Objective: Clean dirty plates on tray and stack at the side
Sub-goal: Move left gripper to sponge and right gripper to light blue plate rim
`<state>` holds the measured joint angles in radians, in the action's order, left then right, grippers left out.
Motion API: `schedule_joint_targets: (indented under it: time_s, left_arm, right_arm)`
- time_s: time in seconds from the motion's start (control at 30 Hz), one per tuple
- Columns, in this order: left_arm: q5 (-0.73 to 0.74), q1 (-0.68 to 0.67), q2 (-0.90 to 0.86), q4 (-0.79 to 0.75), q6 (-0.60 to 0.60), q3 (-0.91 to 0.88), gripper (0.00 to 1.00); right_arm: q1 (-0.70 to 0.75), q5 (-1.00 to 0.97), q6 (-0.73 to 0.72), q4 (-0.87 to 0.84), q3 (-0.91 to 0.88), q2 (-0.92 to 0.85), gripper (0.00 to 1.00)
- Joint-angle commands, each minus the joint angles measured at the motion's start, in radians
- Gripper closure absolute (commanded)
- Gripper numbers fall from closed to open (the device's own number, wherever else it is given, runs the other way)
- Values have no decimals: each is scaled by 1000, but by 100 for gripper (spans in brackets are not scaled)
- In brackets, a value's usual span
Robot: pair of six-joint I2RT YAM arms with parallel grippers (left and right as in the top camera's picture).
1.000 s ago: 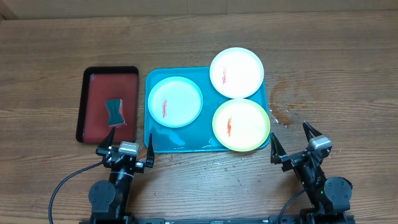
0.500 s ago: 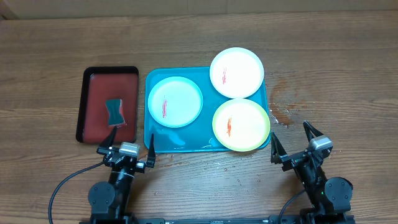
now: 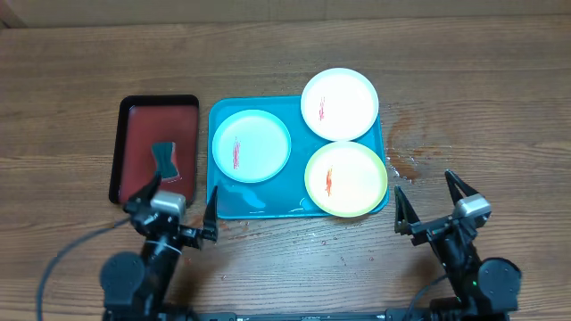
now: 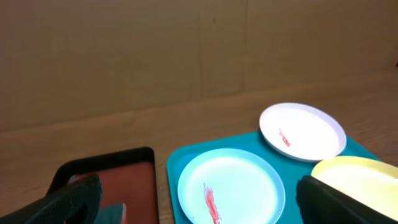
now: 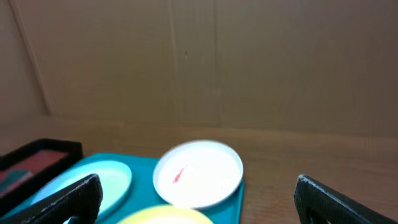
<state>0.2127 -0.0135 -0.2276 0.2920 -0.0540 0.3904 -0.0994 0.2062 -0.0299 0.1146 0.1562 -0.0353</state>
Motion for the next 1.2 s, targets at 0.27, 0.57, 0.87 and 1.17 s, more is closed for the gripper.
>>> schedule_joint_targets:
  time_s: [0.27, 0.57, 0.87, 1.17]
  left_arm:
    - [20, -6, -565, 472, -60, 659, 0]
    - [109, -6, -1036, 996, -97, 1243, 0]
    - [116, -6, -1263, 1015, -96, 1305, 1]
    - [-342, -5, -1364, 941, 246, 1305, 0]
  right_arm:
    - [3, 123, -3, 286, 528, -385, 0]
    - [3, 227, -3, 714, 1046, -898, 0]
    - [-2, 395, -110, 595, 1237, -1288, 0]
    - [-235, 48, -238, 421, 1241, -1641, 17]
